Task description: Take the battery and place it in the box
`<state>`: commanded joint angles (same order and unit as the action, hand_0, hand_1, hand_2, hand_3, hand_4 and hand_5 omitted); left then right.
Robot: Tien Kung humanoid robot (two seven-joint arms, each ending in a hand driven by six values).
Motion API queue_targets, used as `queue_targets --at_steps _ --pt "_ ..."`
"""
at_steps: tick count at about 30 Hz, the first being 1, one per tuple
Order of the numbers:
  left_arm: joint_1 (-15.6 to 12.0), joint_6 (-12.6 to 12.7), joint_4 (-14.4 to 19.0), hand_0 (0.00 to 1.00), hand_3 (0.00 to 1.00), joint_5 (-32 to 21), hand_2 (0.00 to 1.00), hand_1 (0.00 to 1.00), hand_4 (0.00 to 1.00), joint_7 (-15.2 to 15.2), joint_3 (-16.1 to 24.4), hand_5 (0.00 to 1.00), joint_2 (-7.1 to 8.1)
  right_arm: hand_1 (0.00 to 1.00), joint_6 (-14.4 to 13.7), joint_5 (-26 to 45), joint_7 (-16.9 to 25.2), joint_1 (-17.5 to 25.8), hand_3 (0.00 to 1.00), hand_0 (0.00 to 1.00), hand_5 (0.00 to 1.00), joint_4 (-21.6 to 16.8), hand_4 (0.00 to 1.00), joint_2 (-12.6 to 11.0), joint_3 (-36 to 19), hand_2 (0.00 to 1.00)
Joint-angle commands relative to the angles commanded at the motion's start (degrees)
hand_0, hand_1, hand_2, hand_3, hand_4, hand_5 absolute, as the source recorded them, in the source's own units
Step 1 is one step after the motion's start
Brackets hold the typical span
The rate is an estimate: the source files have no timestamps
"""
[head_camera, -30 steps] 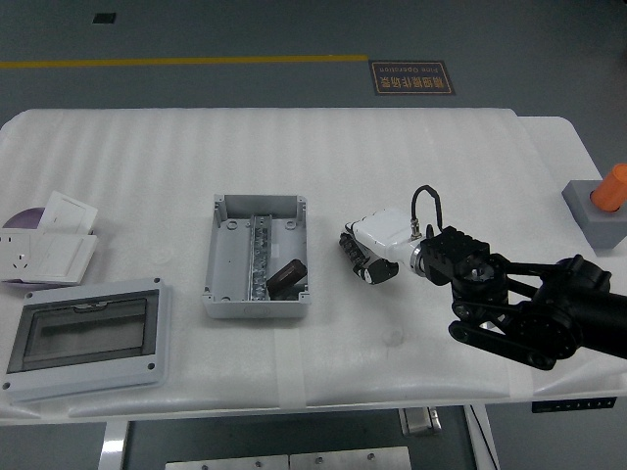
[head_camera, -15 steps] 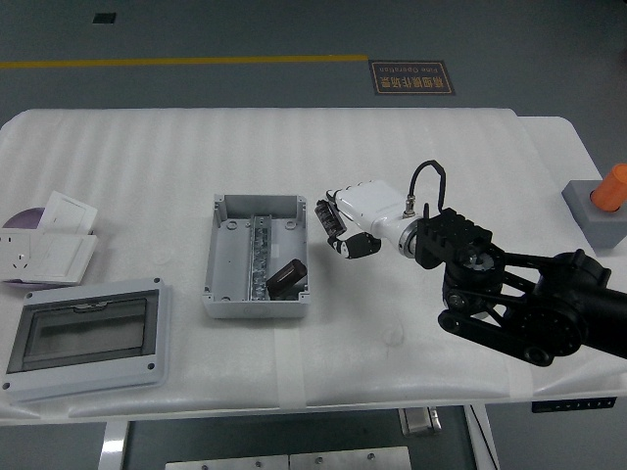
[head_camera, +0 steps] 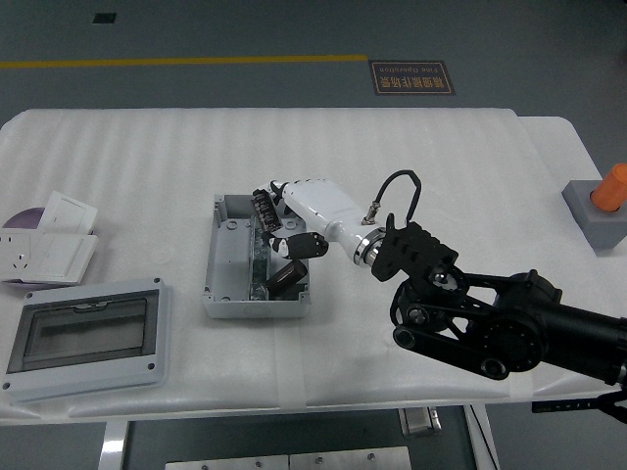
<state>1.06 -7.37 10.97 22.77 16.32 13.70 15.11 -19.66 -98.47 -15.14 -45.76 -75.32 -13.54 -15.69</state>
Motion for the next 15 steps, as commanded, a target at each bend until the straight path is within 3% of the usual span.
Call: queue_targets --at_steps 2,3,8,9,15 --pt "-0.07 -0.05 -0.01 0.6 0.547 0.22 0.56 0.667 0.457 0.12 0.23 0.511 0.0 0.615 0.01 0.36 0.08 0.17 0.751 0.482 0.241 0.35 0.419 0.28 0.72 0.667" --pt "-0.08 -0.06 -0.02 0.6 0.547 0.3 0.56 0.666 0.456 0.15 0.31 0.51 0.0 0.915 0.08 0.52 0.08 0.25 0.998 0.854 0.378 0.51 0.64 0.41 1.06 0.964" --pt "-0.07 -0.06 -0.03 0.6 0.547 0.42 0.56 0.666 0.456 0.22 0.49 0.51 0.04 0.915 0.3 2.16 0.21 0.78 0.998 0.854 0.378 1.38 0.64 0.95 2.49 0.964" --pt "-0.07 -0.06 -0.03 0.6 0.547 0.42 0.56 0.666 0.455 0.22 0.5 0.507 0.05 0.998 0.34 2.38 0.2 0.85 0.998 0.997 0.417 1.52 0.715 0.99 2.62 0.998" --pt "-0.06 -0.11 -0.04 0.6 0.547 0.44 0.56 0.666 0.453 0.28 0.57 0.505 0.05 0.998 0.55 2.81 0.06 1.4 0.998 0.998 0.452 1.99 0.75 0.96 2.29 0.998"
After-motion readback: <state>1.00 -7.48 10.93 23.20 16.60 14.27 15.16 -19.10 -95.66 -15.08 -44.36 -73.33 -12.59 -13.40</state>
